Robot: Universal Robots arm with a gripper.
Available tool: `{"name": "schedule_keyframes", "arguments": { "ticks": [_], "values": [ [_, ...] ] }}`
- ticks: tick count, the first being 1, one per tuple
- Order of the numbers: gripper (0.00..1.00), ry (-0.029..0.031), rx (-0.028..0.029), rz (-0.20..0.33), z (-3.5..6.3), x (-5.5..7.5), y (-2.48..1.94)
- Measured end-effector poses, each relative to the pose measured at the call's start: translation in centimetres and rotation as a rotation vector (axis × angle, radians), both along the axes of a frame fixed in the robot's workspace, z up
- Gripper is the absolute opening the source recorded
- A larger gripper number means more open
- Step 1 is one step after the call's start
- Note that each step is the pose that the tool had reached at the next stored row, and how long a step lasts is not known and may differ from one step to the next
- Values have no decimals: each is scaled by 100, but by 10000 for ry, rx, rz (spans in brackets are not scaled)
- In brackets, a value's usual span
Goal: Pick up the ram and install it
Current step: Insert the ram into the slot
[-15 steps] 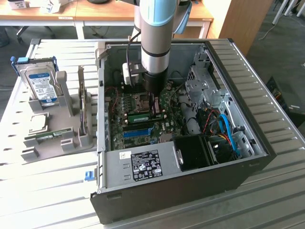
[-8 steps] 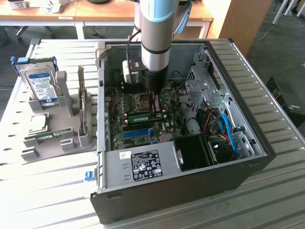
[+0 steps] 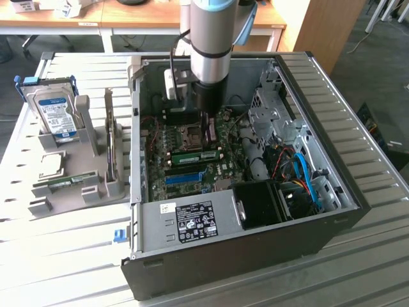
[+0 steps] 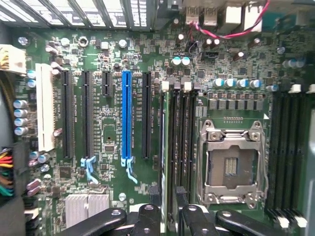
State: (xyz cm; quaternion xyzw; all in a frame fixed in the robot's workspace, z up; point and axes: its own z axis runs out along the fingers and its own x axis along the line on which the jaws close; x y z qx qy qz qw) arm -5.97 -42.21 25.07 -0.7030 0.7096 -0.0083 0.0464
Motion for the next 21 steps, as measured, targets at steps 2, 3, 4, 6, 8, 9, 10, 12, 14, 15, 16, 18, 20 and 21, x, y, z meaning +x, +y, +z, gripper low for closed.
{"name": "schedule_keyframes", "arguments": {
  "ticks": [2,3,4,6,8,9,10,12,14,15,16,18,20,21],
  "values": [
    [25,4,-2,-2,50,1,0],
    [25,4,0,0,74,1,0],
    [25,5,-1,0,101,2,0],
    [25,5,0,0,147,2,0],
    [25,5,-1,0,189,2,0],
    [25,5,0,0,211,3,0],
    [25,6,-1,0,231,2,0],
    [25,5,0,0,267,2,0],
    [25,5,-1,0,301,3,0],
    [25,6,-1,0,322,3,0],
    [25,6,-1,0,346,3,0],
    [25,6,0,0,394,4,0],
    [25,7,-1,0,443,4,0],
    [25,8,-2,0,465,5,0]
  ]
}}
